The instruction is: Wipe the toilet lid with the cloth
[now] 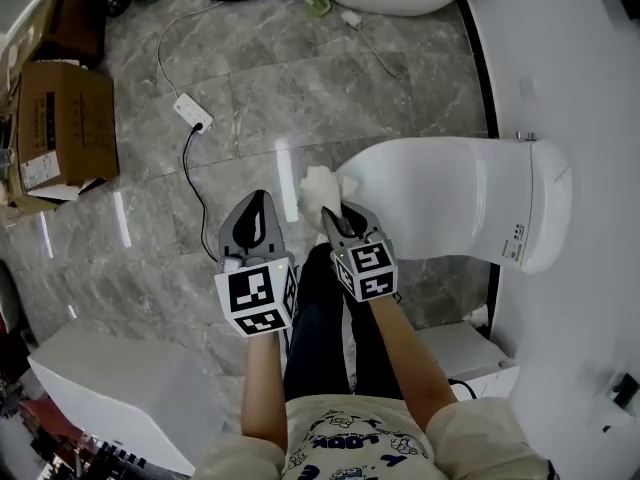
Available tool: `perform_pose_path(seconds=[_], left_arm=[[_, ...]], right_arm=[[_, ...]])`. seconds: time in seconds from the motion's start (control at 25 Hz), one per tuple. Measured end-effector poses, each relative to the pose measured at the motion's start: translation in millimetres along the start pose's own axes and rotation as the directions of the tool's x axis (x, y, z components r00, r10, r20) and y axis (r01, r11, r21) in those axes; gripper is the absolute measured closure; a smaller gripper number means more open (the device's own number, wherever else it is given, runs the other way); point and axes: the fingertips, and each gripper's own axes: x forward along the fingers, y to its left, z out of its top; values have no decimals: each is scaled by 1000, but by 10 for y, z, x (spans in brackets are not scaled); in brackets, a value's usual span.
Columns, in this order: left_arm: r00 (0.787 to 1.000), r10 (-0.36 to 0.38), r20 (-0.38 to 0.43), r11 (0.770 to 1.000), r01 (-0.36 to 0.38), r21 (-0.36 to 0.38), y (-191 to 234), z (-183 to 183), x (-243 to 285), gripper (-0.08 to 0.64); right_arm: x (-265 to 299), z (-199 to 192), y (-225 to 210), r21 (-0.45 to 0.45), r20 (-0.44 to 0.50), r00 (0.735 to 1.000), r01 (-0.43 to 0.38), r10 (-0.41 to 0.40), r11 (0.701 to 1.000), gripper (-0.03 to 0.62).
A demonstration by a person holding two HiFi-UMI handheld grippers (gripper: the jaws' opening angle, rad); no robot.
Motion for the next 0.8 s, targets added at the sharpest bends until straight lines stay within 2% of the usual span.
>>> perform_pose_path(seconds=[0.16,0.4,0.6,0.8], left_arm=[[997,11,81,1000,-10,-2,14,596,-259,557],[981,29,192,999,-24,-29,-52,1422,-854,557],[949,41,314,999,-32,-34,-92,2091,-1341,557],[910,57,412,998,-49,-32,-72,2628,-1870,557]], right_arm=[[-450,927,-5,-44,138,989,54,-48,998,502],[-1332,2032,236,-83,313,947,106,-76,991,502],[-1980,2770,516,-144,441,895,137,-61,980,502],[-2602,3291,825,-183,546,837,167,-42,969,502]])
